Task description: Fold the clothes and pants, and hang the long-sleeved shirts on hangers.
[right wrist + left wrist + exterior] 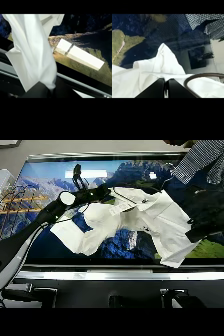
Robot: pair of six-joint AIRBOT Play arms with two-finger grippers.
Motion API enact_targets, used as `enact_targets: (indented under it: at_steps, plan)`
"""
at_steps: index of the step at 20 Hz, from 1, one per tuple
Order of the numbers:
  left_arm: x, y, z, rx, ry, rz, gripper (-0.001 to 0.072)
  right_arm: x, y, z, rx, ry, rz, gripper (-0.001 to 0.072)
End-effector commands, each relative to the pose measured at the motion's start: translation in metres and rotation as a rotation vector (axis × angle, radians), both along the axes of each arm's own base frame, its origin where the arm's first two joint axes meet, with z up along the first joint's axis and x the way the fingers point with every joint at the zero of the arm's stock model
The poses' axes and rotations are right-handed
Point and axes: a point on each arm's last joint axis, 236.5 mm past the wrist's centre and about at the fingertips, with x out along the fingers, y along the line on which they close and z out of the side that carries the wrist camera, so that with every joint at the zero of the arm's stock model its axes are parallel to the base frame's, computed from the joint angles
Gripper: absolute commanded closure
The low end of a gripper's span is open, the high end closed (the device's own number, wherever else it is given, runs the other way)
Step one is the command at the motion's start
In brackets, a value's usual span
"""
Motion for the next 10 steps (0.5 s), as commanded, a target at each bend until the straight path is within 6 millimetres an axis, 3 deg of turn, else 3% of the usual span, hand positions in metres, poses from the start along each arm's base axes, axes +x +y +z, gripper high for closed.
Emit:
enact_targets:
  at_steps: [1, 6, 10]
  plan:
    - [0.004, -0.003, 0.018, -0.013, -0.035, -0.003, 0.0690, 0.012, 0.010, -0.010, 0.031, 0.014, 0.042, 0.0695]
    - [0.004, -0.008, 0.024, 0.045, -0.113, -0.046, 0.0690, 0.020, 0.020, -0.026, 0.062, 0.067, 0.092, 0.0695]
    - [0.004, -0.008, 0.024, 0.050, -0.121, -0.046, 0.0690, 0.029, 0.010, -0.030, 0.022, 0.062, 0.072, 0.0696]
